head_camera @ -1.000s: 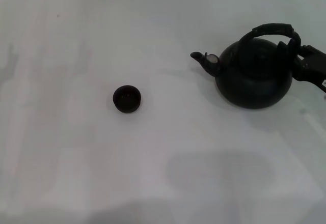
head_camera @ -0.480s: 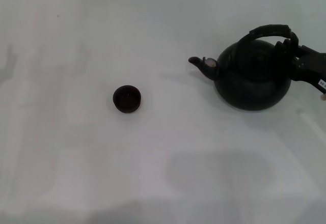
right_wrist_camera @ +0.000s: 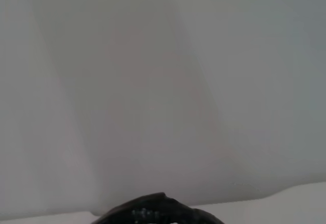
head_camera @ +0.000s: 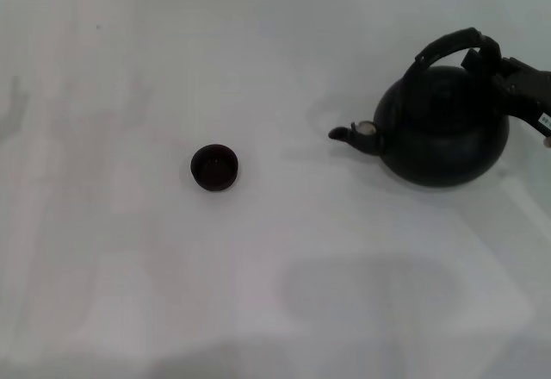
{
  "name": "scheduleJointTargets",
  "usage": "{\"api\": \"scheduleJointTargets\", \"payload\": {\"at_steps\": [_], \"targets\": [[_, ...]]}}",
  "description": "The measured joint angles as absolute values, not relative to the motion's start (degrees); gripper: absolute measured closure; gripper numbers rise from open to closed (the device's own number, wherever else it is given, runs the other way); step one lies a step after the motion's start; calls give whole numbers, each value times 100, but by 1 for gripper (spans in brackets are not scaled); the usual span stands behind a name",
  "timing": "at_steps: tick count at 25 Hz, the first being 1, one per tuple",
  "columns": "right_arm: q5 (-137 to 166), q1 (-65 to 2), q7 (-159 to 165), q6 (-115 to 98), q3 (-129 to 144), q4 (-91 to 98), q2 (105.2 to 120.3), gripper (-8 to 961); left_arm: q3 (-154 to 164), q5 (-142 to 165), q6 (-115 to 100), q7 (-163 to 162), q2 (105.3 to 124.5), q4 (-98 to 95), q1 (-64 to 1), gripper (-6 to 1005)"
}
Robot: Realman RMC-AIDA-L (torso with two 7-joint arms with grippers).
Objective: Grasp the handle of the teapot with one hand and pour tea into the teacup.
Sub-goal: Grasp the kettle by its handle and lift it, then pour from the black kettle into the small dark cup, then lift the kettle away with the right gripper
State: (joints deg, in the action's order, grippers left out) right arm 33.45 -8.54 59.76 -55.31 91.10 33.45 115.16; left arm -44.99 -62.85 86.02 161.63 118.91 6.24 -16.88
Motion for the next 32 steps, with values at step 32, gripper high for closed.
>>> {"api": "scheduleJointTargets", "payload": {"at_steps": [32], "targets": [[3410,-1300,5866,-4401,10233,5007,11539,748,-4500,-6372,8551,16163,11930,537,-1444,120]]}}
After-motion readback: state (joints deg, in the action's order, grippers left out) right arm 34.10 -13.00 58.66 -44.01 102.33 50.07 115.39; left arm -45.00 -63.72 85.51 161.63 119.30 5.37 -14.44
